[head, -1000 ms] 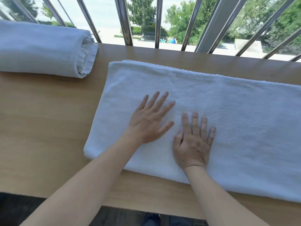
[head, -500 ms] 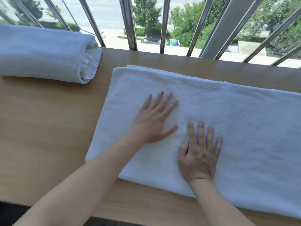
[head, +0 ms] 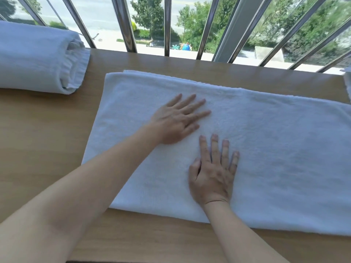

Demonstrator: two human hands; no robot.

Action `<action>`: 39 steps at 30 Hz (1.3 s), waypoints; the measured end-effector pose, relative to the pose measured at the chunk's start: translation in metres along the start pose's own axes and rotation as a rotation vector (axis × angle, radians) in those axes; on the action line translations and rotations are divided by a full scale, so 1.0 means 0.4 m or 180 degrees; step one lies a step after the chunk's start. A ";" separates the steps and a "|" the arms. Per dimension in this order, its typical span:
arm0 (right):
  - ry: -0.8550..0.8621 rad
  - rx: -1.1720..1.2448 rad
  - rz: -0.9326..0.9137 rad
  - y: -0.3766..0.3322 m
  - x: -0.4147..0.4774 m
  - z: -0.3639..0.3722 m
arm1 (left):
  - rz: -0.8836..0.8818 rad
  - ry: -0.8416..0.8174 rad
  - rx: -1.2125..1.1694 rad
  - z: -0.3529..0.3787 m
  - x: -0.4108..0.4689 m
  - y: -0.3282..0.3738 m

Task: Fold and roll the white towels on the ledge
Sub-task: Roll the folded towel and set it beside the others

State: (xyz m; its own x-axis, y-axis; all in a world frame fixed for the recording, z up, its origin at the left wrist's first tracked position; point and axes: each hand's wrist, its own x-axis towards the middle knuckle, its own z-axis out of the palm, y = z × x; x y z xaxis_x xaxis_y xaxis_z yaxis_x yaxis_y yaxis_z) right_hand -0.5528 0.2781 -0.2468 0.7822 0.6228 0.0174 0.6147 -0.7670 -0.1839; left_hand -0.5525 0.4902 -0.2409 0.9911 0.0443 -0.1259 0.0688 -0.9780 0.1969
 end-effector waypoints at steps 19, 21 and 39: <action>-0.0085 -0.0122 -0.0080 0.008 0.002 0.014 | -0.0137 -0.0075 -0.0083 -0.037 0.247 -0.037; -0.0122 -0.0125 -0.0070 0.013 -0.004 0.011 | -0.0503 0.0025 -0.0176 -0.049 0.259 -0.016; -0.0443 0.0136 -0.0058 0.015 -0.014 -0.009 | -0.2832 0.0367 -0.0629 0.094 -0.427 0.189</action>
State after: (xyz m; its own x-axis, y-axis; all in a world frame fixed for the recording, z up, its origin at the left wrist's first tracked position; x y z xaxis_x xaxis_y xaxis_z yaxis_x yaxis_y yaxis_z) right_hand -0.5533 0.2694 -0.2445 0.7476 0.6542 -0.1149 0.6215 -0.7500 -0.2265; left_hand -0.7210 0.4012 -0.2409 0.5679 0.7945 -0.2152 0.8195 -0.5213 0.2379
